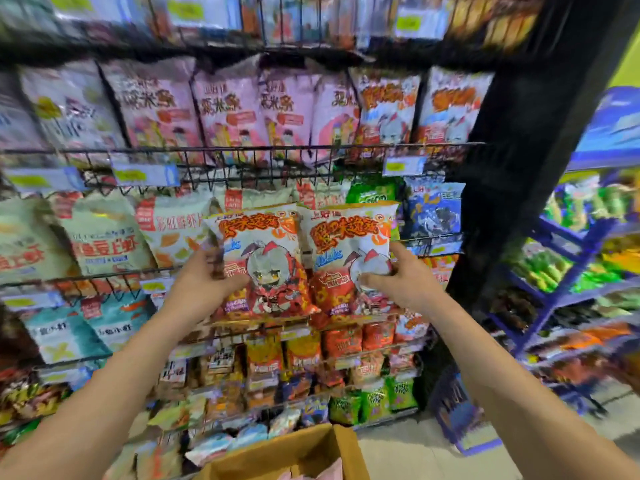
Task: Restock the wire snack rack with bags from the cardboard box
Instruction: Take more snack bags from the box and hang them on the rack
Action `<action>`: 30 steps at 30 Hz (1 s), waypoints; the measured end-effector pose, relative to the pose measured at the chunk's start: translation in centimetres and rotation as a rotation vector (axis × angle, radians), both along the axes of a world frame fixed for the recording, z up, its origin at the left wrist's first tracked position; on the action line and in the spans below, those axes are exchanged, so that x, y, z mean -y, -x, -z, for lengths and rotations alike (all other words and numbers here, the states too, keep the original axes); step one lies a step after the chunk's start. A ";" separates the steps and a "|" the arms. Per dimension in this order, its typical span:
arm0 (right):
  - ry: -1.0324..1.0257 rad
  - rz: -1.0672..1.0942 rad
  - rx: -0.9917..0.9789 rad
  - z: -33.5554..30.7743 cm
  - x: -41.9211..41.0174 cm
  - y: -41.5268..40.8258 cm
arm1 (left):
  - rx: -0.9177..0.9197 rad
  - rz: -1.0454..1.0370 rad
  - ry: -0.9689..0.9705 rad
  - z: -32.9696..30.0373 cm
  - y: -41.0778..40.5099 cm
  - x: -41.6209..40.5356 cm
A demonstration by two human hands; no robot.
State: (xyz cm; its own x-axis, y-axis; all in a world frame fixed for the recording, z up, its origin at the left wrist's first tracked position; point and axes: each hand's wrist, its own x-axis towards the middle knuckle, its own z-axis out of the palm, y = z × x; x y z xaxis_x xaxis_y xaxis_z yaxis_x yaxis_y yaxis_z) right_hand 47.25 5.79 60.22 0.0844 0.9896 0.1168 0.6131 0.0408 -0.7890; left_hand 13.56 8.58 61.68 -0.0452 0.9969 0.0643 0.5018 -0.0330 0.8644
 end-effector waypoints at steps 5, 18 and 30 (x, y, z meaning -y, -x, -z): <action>-0.005 0.127 0.011 -1.9 1.1 -3.6 | 0.025 0.123 0.020 -3.2 -4.4 -2.2; -0.179 0.246 -0.014 -6.6 -2.1 -17.3 | 0.067 0.180 -0.165 -8.1 -20.2 -7.1; -0.459 0.029 -0.133 -14.6 -11.9 -29.6 | 0.128 -0.027 -0.523 -16.4 -31.4 -9.2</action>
